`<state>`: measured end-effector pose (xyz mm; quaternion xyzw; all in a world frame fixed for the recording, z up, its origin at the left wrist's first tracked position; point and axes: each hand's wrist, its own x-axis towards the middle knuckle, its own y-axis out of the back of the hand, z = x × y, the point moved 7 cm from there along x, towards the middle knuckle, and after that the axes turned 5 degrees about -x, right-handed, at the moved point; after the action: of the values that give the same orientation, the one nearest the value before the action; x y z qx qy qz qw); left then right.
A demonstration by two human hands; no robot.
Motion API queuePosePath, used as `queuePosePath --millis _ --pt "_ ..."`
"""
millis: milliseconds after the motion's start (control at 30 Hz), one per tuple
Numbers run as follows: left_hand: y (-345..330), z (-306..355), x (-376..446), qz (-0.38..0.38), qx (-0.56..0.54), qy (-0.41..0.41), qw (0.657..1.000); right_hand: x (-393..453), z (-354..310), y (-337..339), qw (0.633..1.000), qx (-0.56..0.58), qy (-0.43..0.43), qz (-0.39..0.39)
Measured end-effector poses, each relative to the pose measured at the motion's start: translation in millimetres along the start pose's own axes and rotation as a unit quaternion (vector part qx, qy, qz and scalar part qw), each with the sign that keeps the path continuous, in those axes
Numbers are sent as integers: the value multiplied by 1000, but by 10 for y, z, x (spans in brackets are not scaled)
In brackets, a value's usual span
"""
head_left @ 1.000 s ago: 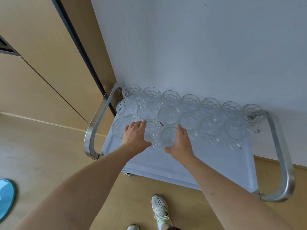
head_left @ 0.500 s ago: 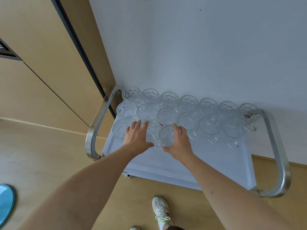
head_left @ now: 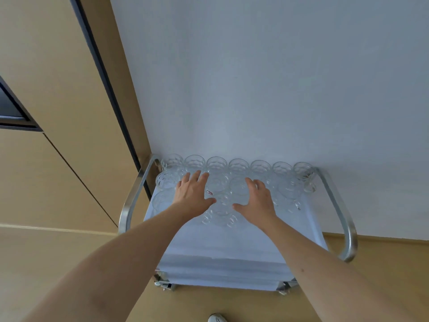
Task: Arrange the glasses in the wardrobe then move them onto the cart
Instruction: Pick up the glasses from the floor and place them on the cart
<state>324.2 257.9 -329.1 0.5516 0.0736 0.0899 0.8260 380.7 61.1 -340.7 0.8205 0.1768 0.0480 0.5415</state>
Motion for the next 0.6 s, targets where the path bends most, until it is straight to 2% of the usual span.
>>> queuePosePath --millis 300,600 --pt "506 905 -359 31 -10 -110 993 -795 150 753 995 -39 -35 86" --pt "626 2064 -626 27 -15 -232 972 -1613 683 1621 980 -45 -101 163"
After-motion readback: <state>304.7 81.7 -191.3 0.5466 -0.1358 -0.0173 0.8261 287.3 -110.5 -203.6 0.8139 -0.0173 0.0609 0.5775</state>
